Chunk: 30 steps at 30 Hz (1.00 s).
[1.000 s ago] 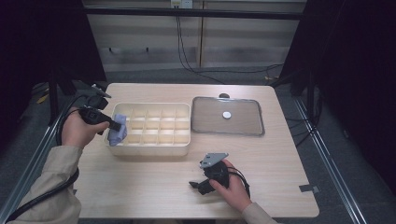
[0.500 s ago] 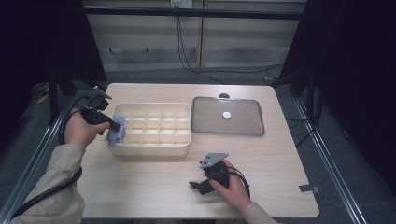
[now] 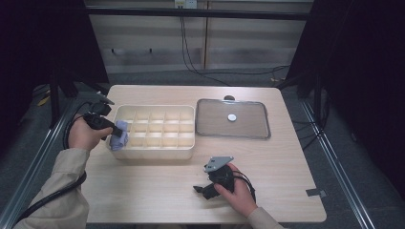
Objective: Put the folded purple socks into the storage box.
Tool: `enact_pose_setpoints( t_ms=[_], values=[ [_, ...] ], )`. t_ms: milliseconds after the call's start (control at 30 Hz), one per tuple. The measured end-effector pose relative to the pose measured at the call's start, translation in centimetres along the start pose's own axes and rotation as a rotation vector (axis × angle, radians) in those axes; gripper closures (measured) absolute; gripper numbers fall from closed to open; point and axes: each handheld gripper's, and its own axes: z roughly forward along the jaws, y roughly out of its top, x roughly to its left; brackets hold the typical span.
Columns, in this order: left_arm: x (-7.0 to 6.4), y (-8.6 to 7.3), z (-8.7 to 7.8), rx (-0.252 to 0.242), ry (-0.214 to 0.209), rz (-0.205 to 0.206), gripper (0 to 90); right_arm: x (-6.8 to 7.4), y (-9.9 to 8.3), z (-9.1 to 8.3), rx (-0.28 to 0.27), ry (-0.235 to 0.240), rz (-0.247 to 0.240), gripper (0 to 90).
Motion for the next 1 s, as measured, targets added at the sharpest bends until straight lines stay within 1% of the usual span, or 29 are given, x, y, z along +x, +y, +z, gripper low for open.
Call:
enact_pose_setpoints(
  t_ms=[67,133,167,367,533,633,700,1000],
  values=[
    [0.1,-0.1,0.2,-0.003,0.002,-0.005,75.4,0.0,0.0,0.0,0.002,-0.001,-0.001,13.8],
    [0.2,-0.1,0.3,0.006,0.011,-0.001,75.4,0.0,0.0,0.0,0.002,-0.001,-0.001,13.8],
    [0.2,-0.2,0.4,0.007,0.006,-0.003,75.4,0.0,0.0,0.0,-0.003,0.0,-0.003,13.8],
    [0.2,-0.2,0.9,0.014,0.013,-0.005,75.5,0.0,0.0,0.0,-0.005,-0.004,-0.01,13.8],
    [0.2,-0.3,1.1,0.019,0.016,-0.007,75.5,0.1,0.0,0.0,-0.003,0.001,-0.005,13.8],
    [0.2,-0.3,1.3,0.029,0.02,0.003,75.5,0.1,0.0,0.0,-0.003,0.001,-0.006,13.8],
    [0.1,-0.2,1.5,0.027,0.027,-0.005,75.6,0.0,0.0,0.0,-0.001,0.0,-0.006,13.8],
    [0.1,-0.2,1.9,0.048,0.044,0.0,75.7,0.1,0.0,0.0,-0.001,0.002,-0.003,13.8]
  ],
)
